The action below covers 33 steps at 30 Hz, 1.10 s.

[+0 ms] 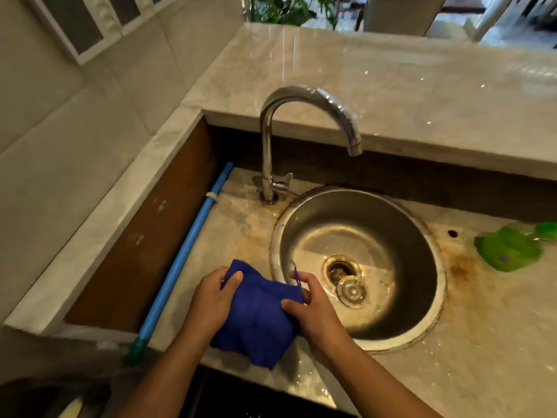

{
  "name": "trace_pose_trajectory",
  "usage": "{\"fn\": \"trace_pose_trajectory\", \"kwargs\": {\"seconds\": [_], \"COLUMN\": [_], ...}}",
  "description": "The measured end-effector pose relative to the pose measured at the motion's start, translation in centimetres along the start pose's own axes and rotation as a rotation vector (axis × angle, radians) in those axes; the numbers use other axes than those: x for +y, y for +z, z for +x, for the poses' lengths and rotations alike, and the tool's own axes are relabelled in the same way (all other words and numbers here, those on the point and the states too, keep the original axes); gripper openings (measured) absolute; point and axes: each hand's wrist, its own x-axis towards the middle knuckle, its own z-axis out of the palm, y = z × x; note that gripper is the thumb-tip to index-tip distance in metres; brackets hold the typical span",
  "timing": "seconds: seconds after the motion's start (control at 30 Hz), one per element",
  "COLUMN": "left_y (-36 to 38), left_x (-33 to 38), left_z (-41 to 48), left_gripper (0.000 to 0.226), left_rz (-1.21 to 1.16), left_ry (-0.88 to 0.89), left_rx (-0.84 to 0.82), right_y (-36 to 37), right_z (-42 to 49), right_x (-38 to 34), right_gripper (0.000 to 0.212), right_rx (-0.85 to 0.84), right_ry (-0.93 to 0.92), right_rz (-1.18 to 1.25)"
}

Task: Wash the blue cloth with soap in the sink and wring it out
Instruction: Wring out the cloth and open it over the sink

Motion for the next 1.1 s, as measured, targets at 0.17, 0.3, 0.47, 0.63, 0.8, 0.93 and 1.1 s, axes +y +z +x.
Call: {"fn": "trace_pose_trajectory", "kwargs": {"seconds": [0.17,0.3,0.47,0.63,0.8,0.93,1.1], "left_y": [-3.1,-2.8,-1.3,1.2,0.4,-0.1,-0.3], "left_x": [-4.7,-6.3,-5.1,-7.9,-10.8,-11.5,-11.3], "left_z": [0.9,1.9,1.5,1.3,2.1,2.1,2.5], "left_gripper": [0.024,0.025,0.034,0.048,0.075,0.085,0.087], "left_rz": [0.181,0.214,0.466,0.726,0.980,1.042,1.065], "left_ry": [-0.088,-0.100,0.229,0.488,0.444,0.410,0.418], "left_rx": [-0.059,0.052,0.309,0.040,-0.060,-0.081,-0.089], "right_y": [2.7,3.5,3.4,4.3,2.5,2.0,2.5], "right_z": [0.9,2.1,2.0,1.8,3.1,3.1,3.0], "right_x": [2.9,2.3,1.8,4.9,6.4,6.5,6.4], "right_gripper": [0.039,0.042,0.061,0.073,0.093,0.095,0.092], "right_rx": [-0.058,0.005,0.115,-0.052,-0.091,-0.136,-0.091], "right_ry": [-0.189,-0.319,-0.553,-0.726,-0.568,-0.542,-0.548], "right_rz": [-0.439,-0.738,-0.998,-1.478,-1.611,-1.629,-1.621]}}
